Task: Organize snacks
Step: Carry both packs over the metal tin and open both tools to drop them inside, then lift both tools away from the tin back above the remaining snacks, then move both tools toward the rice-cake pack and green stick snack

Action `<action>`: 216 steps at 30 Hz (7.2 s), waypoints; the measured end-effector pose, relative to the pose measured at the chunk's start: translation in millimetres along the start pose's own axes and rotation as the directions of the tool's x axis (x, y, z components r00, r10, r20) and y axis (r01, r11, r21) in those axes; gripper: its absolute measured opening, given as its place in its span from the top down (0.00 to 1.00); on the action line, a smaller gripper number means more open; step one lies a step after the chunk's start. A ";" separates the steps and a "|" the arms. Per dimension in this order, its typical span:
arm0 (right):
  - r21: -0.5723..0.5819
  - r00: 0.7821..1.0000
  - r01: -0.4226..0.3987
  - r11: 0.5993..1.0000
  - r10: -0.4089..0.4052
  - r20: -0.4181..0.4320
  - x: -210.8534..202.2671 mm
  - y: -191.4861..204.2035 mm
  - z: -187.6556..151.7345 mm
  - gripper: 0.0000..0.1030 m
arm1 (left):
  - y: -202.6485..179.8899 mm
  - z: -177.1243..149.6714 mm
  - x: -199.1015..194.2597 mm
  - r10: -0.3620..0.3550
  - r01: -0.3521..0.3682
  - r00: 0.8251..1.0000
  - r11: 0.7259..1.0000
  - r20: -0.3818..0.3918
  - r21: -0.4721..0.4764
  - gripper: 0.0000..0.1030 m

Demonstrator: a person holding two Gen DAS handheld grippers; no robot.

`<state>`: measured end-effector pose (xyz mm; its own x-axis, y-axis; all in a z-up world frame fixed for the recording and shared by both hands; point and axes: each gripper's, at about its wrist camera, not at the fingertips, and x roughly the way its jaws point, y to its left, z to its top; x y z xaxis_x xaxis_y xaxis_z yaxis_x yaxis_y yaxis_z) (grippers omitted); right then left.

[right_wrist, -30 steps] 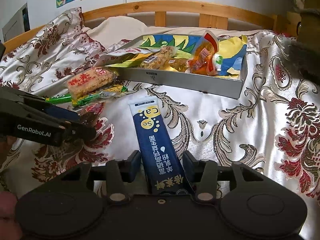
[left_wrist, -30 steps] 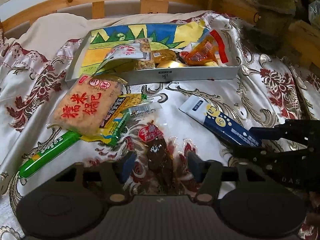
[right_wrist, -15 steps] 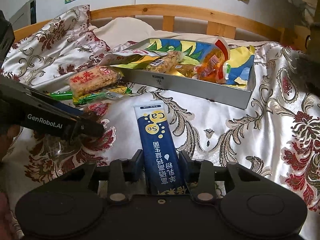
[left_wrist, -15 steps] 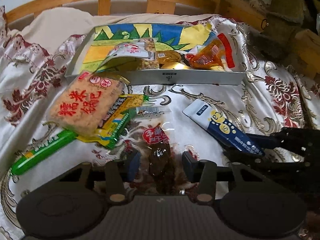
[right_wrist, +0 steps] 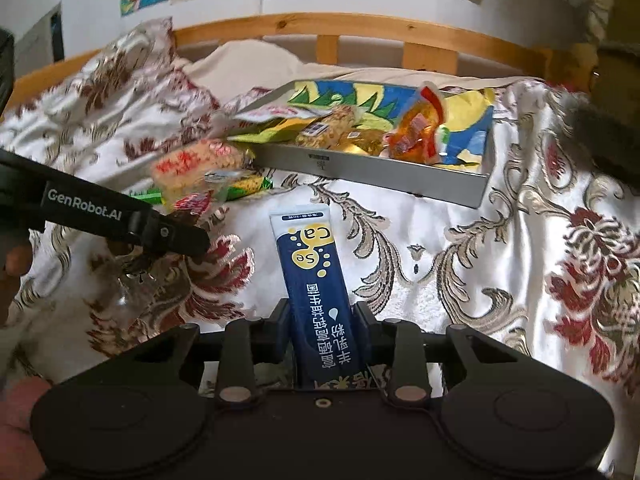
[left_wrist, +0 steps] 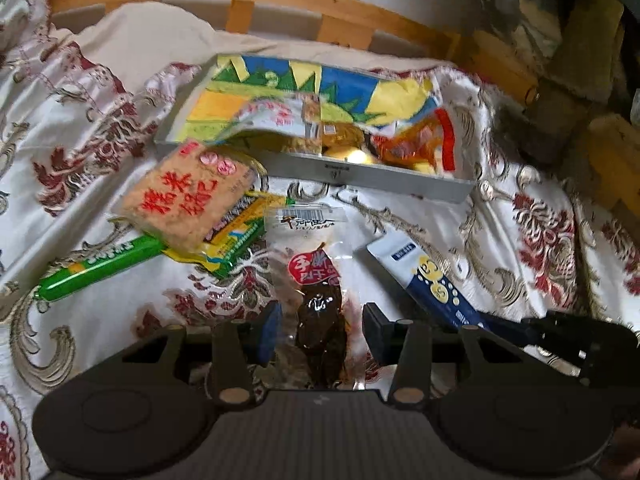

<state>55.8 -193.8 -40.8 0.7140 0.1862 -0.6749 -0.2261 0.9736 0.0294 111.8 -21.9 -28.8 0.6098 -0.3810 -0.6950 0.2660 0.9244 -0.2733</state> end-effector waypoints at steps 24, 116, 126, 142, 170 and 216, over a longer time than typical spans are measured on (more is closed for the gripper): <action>0.081 0.944 0.043 0.996 -0.067 0.324 -49.8 -51.8 104.2 0.66 | -53.3 122.0 -11.4 -0.048 0.048 0.980 0.999 0.193 0.008 0.53; 0.077 0.903 0.033 0.996 -0.063 0.425 -145.6 -28.8 68.0 0.01 | -31.9 21.2 -114.6 0.142 -0.155 0.924 0.988 0.356 0.008 0.00; 0.061 0.924 0.038 0.997 -0.058 0.379 -162.2 -9.6 29.9 0.01 | -15.7 -31.3 -129.4 0.177 -0.184 0.948 0.983 0.265 -0.001 0.00; 0.089 0.960 -0.015 0.996 -0.011 0.280 -140.4 -3.5 -5.4 0.01 | -7.7 -55.2 -124.4 0.232 -0.238 0.947 0.971 0.222 0.002 0.00; 0.128 0.978 -0.029 0.991 0.002 0.210 -108.2 1.8 -15.3 0.01 | 13.8 -56.9 -105.0 0.320 -0.319 0.935 0.947 0.150 -0.035 0.00; 0.220 0.966 -0.251 0.943 0.260 -0.009 48.7 50.2 78.5 0.06 | 107.6 10.5 -21.7 0.089 -0.101 0.993 0.982 0.079 0.160 0.01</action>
<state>131.2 -125.5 -14.3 0.6252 0.4315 -0.6504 -0.2470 0.8998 0.3596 135.0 85.7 -36.2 0.6880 -0.2975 -0.6620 0.3191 0.9432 -0.0922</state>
